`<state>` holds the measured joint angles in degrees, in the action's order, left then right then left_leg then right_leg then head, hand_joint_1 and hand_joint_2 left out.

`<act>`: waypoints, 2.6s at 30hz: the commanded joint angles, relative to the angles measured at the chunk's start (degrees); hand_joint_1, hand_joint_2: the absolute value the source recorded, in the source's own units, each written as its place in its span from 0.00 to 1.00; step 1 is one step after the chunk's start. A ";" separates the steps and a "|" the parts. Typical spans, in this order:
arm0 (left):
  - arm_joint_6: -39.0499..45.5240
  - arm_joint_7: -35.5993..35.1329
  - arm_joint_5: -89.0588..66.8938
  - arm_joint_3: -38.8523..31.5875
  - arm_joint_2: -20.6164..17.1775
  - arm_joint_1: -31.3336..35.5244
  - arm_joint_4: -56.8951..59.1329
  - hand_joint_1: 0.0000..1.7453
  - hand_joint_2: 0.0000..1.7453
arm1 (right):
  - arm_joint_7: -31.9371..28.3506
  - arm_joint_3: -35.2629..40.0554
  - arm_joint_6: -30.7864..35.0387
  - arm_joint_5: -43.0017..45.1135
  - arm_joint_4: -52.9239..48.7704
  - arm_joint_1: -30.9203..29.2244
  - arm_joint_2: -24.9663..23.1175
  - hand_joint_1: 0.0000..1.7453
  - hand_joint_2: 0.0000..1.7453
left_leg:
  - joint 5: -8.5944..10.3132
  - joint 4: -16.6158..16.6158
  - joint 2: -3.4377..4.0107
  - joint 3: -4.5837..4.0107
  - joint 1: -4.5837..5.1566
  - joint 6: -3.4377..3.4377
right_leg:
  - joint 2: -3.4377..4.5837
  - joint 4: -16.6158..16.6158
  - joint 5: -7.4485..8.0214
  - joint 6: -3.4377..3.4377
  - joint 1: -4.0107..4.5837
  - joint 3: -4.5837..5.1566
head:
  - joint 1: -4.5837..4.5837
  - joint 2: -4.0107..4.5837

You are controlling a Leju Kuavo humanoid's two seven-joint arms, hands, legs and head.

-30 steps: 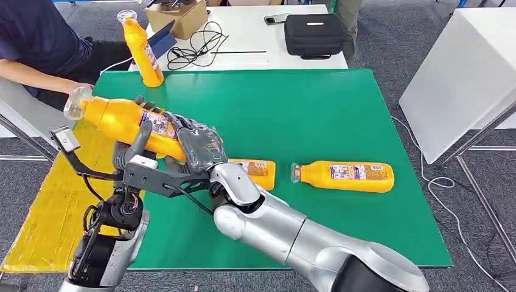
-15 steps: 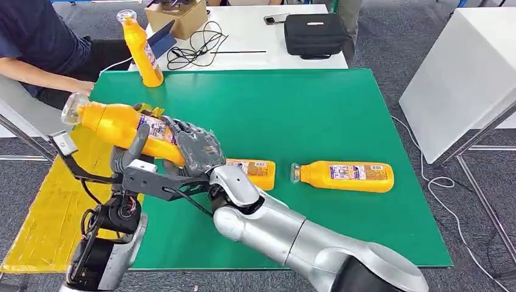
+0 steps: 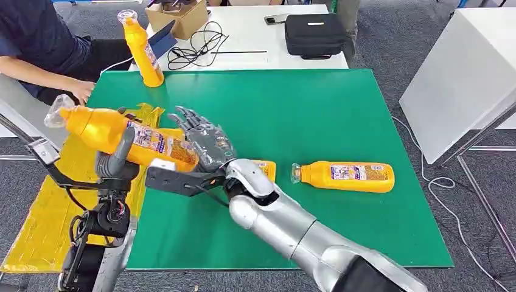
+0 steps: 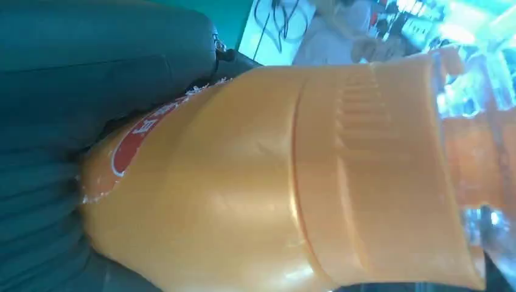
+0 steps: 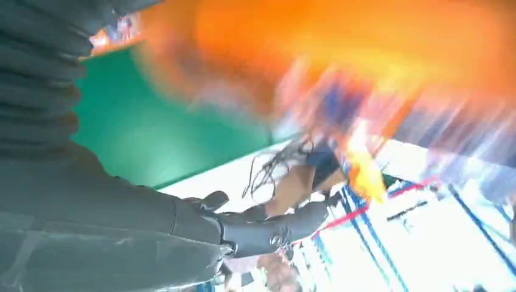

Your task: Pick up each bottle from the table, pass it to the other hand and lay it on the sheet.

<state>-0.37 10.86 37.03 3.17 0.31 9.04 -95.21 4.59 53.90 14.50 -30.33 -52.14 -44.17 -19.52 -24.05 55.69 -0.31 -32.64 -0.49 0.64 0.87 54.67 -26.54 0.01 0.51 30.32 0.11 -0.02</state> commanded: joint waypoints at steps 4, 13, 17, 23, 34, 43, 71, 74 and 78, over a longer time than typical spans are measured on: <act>-1.38 1.22 -0.64 -7.17 -1.97 -4.60 -1.33 1.00 1.00 | -0.25 -17.48 -5.96 -2.92 -21.98 7.56 7.87 0.00 0.00 | -0.04 -0.02 -0.06 0.08 0.00 0.01 | -0.12 -0.05 -0.04 0.08 0.00 -0.11 | -0.02 0.00; 26.47 11.33 -48.02 -7.75 -5.97 4.75 9.27 1.00 1.00 | -2.44 -19.97 -5.67 1.96 -25.06 8.60 11.66 0.00 0.00 | 0.00 0.04 -0.37 0.15 -0.07 0.01 | -0.48 -0.08 -0.09 0.14 0.07 -0.29 | -0.02 0.00; 40.37 10.52 -83.81 -11.01 -7.19 5.55 14.62 1.00 1.00 | -2.99 -19.96 -6.06 4.08 -26.17 8.43 12.41 0.00 0.00 | -0.06 -0.02 -0.29 0.30 -0.06 0.01 | -0.42 -0.10 -0.13 0.17 0.05 -0.41 | -0.04 0.00; 40.37 21.71 -111.47 -24.39 -1.02 7.29 20.61 1.00 1.00 | -3.16 -17.89 -5.88 7.63 -24.59 7.22 13.98 0.00 0.00 | -0.10 -0.02 0.02 0.29 -0.03 0.03 | -0.07 -0.09 -0.07 0.14 0.02 -0.30 | -0.02 0.00; 40.37 9.83 -122.48 -10.75 -6.41 6.56 29.92 1.00 1.00 | -3.94 -17.23 -4.72 9.62 -23.77 7.33 15.47 0.00 0.00 | 0.00 -0.10 -0.28 0.29 0.02 0.01 | -0.35 -0.13 -0.09 0.13 -0.03 -0.34 | -0.02 0.00; 40.37 -1.49 -122.12 1.43 -11.20 8.28 37.05 1.00 1.00 | -4.08 -16.61 -4.16 10.61 -24.46 7.95 16.67 0.00 0.00 | -0.02 -0.06 -0.17 0.25 0.02 0.00 | -0.24 -0.09 -0.09 0.11 -0.02 -0.28 | -0.04 0.00; 40.37 -2.07 -119.70 5.46 -8.44 12.49 65.61 0.00 0.00 | -5.04 -14.05 -1.95 11.31 -25.07 10.23 20.67 0.00 0.00 | -0.13 -0.03 -0.02 0.38 0.00 0.03 | -0.12 -0.11 -0.12 0.17 0.00 -0.40 | -0.02 0.00; 40.37 -2.02 -121.54 6.17 -7.79 15.05 74.45 0.00 0.00 | -4.82 -15.25 -3.32 10.37 -24.75 10.49 19.78 0.00 0.00 | -0.05 -0.06 0.04 0.23 0.03 0.01 | -0.01 -0.07 -0.05 0.10 -0.04 -0.20 | -0.02 0.00; 40.37 -1.24 -121.17 6.24 -7.28 16.08 76.59 0.00 0.00 | -4.71 -15.59 -3.58 10.13 -24.47 10.34 19.96 0.00 0.00 | -0.02 -0.12 -0.22 0.43 0.05 0.01 | -0.28 -0.14 -0.04 0.14 -0.05 -0.50 | -0.04 0.00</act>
<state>39.36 8.26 -83.69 6.82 -8.48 22.00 -33.71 -0.46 37.40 11.76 -19.84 -78.10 -31.93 -1.01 -24.05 55.68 -0.65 -32.50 -0.48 0.64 0.54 54.66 -26.59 -0.02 0.50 30.07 0.07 -0.02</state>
